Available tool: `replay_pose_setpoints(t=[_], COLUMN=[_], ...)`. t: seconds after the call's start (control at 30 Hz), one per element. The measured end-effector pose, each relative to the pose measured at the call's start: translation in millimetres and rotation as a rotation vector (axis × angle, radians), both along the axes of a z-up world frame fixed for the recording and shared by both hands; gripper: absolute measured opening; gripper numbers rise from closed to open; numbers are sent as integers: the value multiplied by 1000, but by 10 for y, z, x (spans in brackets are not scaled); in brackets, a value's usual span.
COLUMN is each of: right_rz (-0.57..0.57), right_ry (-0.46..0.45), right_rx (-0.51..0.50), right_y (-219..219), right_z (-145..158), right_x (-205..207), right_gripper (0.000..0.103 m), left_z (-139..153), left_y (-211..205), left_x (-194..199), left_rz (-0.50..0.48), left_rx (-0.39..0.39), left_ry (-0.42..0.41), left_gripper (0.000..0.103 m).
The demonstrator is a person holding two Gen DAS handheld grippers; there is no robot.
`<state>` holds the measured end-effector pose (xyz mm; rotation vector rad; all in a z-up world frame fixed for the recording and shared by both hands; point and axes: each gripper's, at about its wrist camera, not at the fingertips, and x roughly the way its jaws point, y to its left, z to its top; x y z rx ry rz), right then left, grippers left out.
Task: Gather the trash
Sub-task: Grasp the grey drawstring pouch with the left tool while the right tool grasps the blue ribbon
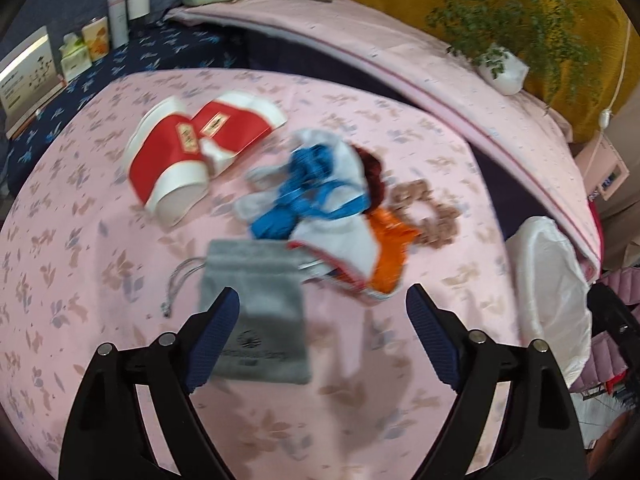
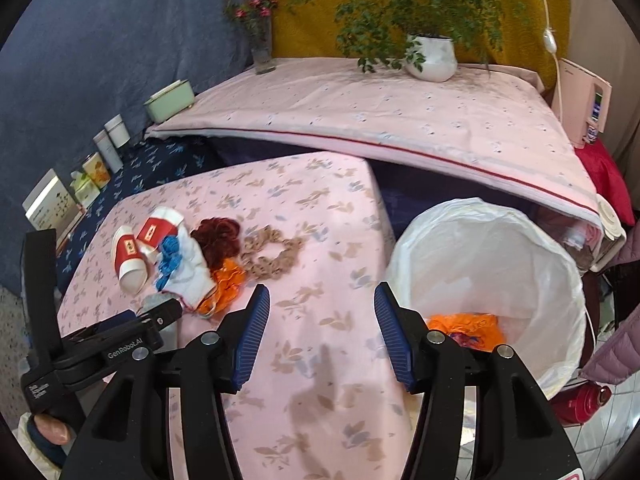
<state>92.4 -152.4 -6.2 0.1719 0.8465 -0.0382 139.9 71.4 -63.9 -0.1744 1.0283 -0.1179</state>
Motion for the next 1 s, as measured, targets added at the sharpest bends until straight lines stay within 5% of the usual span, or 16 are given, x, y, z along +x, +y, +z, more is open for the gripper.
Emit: replay_pose_setpoints(t=[0.47, 0.57, 0.67, 0.73, 0.8, 1.0], right_rz=[63, 69, 74, 77, 82, 104], right_ry=[60, 67, 76, 82, 88, 87], right_rx=[-11, -11, -10, -8, -4, -2], right_y=[453, 511, 564, 591, 627, 766], right_z=[-258, -288, -323, -346, -368, -359], right_x=[80, 96, 110, 120, 135, 220], right_gripper=[54, 54, 54, 54, 54, 54], left_z=[-409, -395, -377, -366, -349, -170], left_y=[276, 236, 212, 215, 255, 420], left_x=[-33, -38, -38, -21, -7, -37], left_rz=[21, 4, -22, -34, -38, -25], left_rx=[10, 17, 20, 0, -35, -78], left_ry=[71, 63, 56, 64, 77, 50], left_gripper=[80, 67, 44, 20, 9, 8])
